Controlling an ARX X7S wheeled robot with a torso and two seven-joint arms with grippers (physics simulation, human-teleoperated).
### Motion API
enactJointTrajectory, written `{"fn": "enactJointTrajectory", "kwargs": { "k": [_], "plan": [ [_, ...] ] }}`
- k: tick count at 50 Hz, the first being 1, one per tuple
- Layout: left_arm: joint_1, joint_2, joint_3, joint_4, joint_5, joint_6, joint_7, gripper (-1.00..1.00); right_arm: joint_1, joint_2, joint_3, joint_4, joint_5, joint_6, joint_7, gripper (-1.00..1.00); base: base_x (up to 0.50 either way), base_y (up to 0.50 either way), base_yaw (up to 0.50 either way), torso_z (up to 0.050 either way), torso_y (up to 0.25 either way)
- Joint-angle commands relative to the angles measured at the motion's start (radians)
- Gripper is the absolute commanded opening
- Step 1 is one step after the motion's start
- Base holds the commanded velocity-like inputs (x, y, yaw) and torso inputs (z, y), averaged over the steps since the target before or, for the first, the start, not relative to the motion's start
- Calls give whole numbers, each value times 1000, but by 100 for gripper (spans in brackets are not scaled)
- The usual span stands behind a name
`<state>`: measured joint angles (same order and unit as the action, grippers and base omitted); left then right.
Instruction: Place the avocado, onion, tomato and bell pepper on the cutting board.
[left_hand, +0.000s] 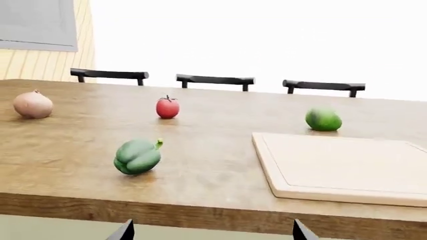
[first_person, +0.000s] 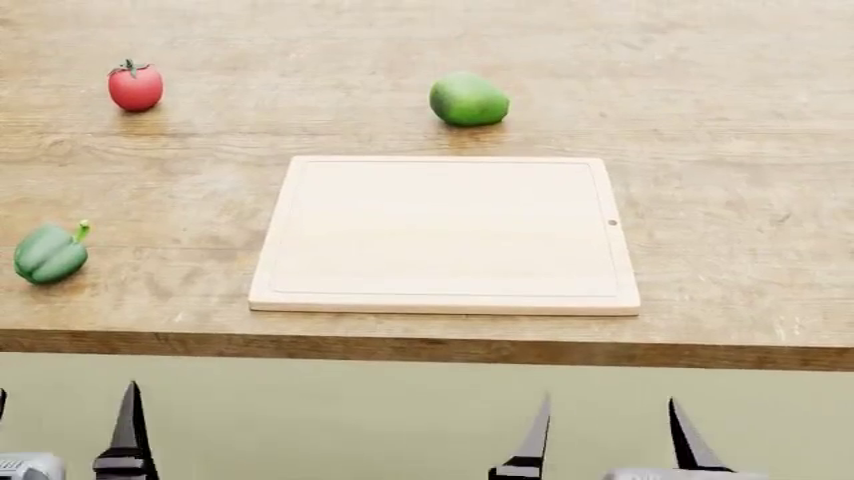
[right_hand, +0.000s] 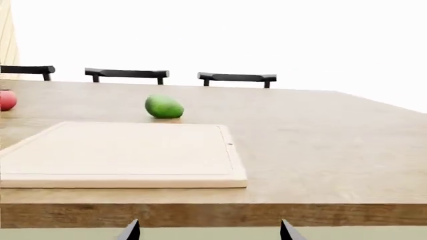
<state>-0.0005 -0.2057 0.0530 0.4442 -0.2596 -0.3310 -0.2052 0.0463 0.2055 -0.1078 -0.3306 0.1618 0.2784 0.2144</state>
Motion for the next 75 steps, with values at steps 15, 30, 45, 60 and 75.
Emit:
{"fn": "enactJointTrajectory", "kwargs": {
  "k": [15, 30, 45, 60, 75],
  "plan": [
    [-255, -195, -219, 572, -386, -650, -154, 100, 287, 128, 153, -486, 184, 666, 41, 100, 0, 0, 0, 0, 0],
    [-304, -243, -244, 599, -503, -700, -225, 100, 339, 164, 144, -541, 179, 718, 59, 100, 0, 418, 0, 0, 0],
    [-522, -365, -312, 584, -860, -806, -429, 100, 698, 176, 235, -585, 349, 1082, 10, 100, 212, 0, 0, 0, 0],
    [-567, -410, -300, 583, -935, -798, -491, 100, 737, 192, 229, -558, 357, 1094, 15, 100, 500, 0, 0, 0, 0],
    [-580, -429, -254, 569, -904, -767, -489, 100, 762, 205, 199, -524, 354, 1080, 22, 100, 500, 0, 0, 0, 1]
  ]
}}
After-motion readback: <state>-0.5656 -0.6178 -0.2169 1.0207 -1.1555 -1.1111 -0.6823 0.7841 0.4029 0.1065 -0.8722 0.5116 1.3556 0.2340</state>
